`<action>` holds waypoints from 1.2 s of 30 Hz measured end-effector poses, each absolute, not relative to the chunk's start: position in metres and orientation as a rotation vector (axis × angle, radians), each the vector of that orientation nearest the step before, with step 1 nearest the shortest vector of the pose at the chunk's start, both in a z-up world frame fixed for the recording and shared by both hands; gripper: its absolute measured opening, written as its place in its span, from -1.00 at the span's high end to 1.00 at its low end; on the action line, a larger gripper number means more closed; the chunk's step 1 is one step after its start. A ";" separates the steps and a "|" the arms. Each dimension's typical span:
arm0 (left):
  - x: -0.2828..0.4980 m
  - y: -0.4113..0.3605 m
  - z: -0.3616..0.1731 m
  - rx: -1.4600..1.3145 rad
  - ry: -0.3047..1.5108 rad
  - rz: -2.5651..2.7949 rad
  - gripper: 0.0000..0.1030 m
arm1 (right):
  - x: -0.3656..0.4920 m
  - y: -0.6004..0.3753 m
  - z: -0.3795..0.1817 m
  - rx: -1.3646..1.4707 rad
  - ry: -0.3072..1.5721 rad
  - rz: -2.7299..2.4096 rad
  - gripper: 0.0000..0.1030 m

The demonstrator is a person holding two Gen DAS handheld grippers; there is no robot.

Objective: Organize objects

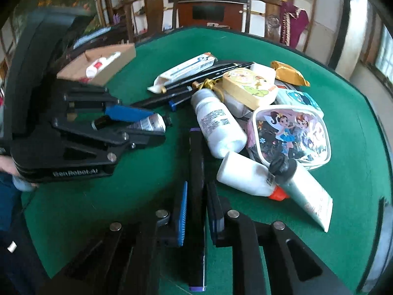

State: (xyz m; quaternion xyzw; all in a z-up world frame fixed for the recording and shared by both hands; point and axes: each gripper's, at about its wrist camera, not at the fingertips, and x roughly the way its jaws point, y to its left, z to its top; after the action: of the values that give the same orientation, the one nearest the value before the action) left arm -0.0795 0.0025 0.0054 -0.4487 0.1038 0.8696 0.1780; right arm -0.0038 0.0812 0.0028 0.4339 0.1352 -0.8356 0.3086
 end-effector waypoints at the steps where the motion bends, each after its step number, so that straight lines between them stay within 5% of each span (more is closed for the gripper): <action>1: -0.079 0.003 0.005 -1.267 0.291 2.462 0.45 | -0.004 0.083 0.005 1.146 0.343 -2.203 0.70; 36: -0.074 -0.007 0.031 -1.159 0.167 2.580 0.48 | -0.002 0.095 0.029 1.089 -0.015 -2.255 0.69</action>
State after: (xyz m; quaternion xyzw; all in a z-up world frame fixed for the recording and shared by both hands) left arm -0.0736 -0.0069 0.0310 -0.4041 0.0583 0.8998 0.1536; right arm -0.0021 0.0955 0.0292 0.4130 -0.0056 -0.8551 0.3135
